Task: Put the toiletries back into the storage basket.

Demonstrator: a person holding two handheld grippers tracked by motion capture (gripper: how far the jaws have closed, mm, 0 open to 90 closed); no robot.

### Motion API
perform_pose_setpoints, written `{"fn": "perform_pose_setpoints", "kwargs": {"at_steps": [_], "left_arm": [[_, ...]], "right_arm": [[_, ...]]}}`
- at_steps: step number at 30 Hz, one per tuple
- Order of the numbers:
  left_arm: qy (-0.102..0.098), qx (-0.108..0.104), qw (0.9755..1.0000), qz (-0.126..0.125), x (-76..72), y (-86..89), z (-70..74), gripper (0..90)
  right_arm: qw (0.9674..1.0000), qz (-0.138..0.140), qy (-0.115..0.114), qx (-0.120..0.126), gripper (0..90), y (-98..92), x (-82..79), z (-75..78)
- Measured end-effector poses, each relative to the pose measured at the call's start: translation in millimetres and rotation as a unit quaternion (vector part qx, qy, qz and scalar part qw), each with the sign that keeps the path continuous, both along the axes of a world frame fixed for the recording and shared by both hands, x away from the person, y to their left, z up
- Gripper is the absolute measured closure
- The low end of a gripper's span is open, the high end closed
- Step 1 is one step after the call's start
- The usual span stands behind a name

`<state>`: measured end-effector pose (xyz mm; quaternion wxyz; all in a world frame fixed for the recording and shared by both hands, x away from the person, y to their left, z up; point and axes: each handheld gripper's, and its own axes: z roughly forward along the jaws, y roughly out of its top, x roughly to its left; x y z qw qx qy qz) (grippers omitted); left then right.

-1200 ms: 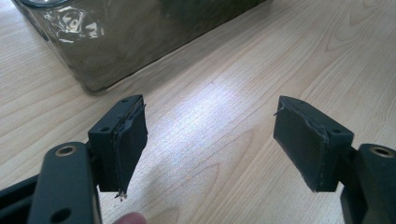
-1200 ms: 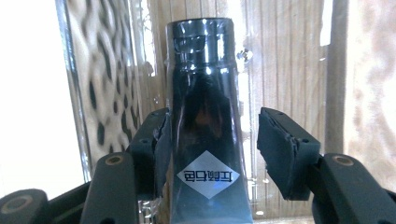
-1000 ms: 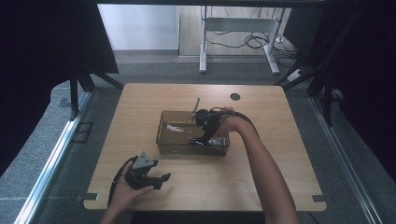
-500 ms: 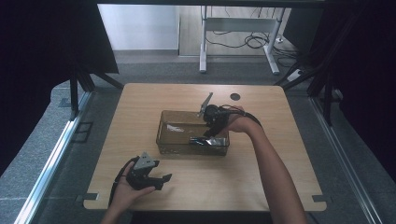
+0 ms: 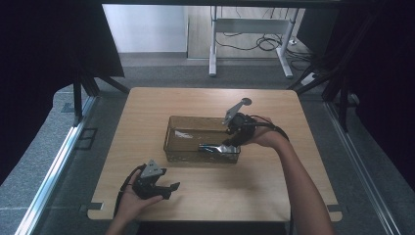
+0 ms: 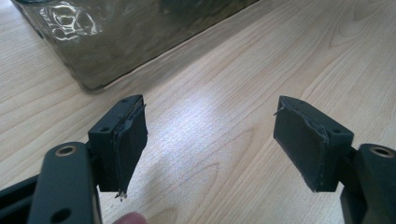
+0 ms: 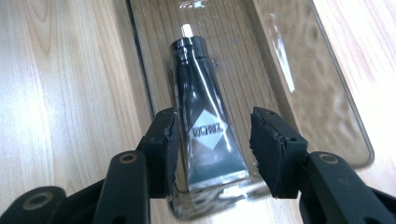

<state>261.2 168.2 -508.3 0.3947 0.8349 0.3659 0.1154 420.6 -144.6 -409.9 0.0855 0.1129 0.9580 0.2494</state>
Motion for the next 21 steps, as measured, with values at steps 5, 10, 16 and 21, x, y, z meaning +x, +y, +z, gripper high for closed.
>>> {"fn": "perform_pose_setpoints", "kwargs": {"at_steps": [5,10,16,21], "left_arm": [[0.002,0.001,1.0,0.003,0.3,-1.3,-1.6,26.2],[0.004,0.005,1.0,0.001,0.4,-2.5,-2.6,26.2],[0.004,0.007,1.0,0.0,0.6,-3.7,-3.9,26.3],[0.006,0.009,0.9999,0.002,0.9,-4.1,-4.9,26.3]], "right_arm": [[0.9997,-0.016,-0.008,0.015,51.3,-21.8,-13.3,-2.3],[0.9985,-0.032,-0.016,0.042,51.0,-49.1,-28.8,-7.0],[0.9958,-0.052,-0.022,0.072,50.6,-78.3,-44.7,-16.2],[0.9947,-0.067,-0.019,0.077,49.9,-92.7,-51.7,-28.2]]}}
